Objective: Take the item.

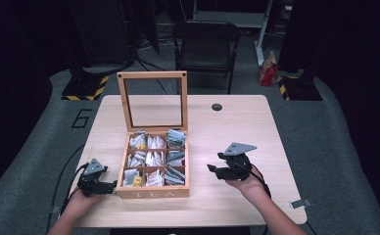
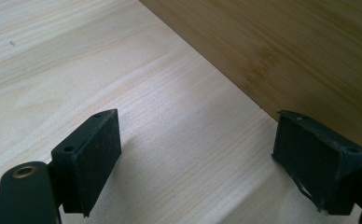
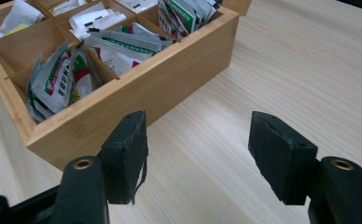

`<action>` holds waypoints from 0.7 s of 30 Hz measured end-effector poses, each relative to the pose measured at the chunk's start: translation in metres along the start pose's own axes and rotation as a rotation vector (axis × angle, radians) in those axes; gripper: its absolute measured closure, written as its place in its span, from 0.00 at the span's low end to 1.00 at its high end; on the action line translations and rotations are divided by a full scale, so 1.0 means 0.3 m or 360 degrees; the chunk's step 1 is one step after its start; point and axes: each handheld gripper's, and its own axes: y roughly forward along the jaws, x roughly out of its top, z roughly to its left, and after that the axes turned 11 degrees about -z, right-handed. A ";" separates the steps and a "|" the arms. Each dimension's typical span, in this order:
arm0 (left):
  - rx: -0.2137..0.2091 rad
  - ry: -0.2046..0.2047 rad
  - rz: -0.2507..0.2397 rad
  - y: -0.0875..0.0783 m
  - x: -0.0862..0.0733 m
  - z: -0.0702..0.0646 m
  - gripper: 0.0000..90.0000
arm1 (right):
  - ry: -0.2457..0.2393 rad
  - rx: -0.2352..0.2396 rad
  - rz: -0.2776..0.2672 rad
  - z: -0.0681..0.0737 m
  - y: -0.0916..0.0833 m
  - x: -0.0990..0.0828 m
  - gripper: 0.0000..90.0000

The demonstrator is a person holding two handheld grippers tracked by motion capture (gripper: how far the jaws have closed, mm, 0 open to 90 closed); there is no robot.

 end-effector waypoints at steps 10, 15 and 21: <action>0.0000 0.0000 0.0000 0.000 0.000 0.000 0.16 | -0.0027 0.0059 -0.0017 0.032 0.015 0.046 0.41; 0.0000 -0.0001 -0.0001 0.000 0.000 0.000 0.16 | -0.0031 0.0084 -0.0024 0.042 0.020 0.067 0.42; 0.0001 -0.0002 -0.0001 0.000 0.000 -0.001 0.16 | -0.0042 0.0114 -0.0030 0.053 0.029 0.085 0.43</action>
